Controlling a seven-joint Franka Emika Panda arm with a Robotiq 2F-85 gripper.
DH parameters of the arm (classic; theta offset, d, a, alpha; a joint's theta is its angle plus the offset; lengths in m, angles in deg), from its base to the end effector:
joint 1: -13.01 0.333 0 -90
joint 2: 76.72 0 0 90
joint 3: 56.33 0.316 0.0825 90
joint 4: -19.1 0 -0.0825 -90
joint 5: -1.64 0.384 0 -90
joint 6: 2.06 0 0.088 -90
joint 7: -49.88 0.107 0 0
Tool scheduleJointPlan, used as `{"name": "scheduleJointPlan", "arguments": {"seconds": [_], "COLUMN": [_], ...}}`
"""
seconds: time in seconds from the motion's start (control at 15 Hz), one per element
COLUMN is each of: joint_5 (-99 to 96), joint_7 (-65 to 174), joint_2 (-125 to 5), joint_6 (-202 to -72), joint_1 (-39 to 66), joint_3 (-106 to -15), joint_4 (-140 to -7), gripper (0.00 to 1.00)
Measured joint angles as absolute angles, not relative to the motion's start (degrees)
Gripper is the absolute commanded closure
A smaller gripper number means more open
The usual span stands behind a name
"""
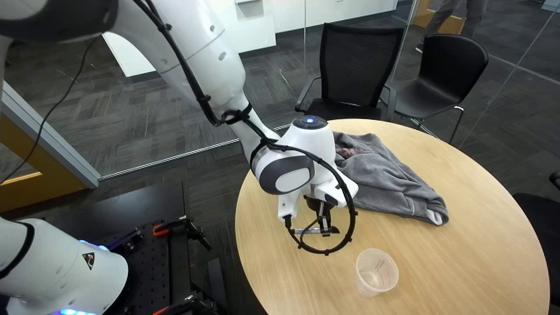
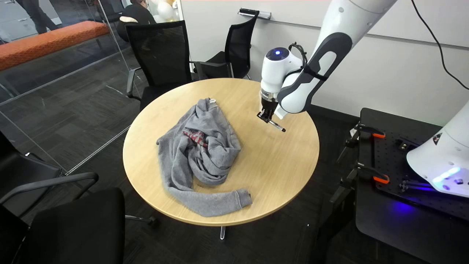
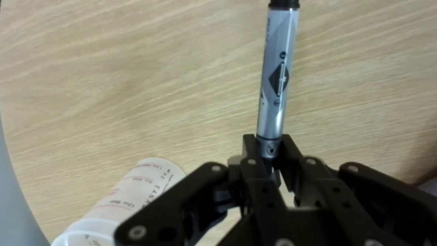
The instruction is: Put the marker in the cup then put it back on the table
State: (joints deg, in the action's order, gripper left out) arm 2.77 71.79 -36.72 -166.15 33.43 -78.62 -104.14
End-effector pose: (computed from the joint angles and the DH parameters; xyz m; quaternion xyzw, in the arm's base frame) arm 0.5575 -0.0305 0.1008 0.9779 -0.1692 0.0525 0.1111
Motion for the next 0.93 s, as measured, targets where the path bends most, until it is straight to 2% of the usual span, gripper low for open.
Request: {"name": "scheduleJointPlan", "arguments": {"seconds": [0.53,0.93], "joint_5": [-8.3,-20.6], "joint_7": [71.7,86.9], "joint_2": [-54.2,-58.5], "joint_6": [-143.0,-141.9], "joint_1": [31.8,30.8], "joint_3": [-75.0,-71.6], "joint_4": [-107.4,-107.4], "gripper": [0.95,0.95]}}
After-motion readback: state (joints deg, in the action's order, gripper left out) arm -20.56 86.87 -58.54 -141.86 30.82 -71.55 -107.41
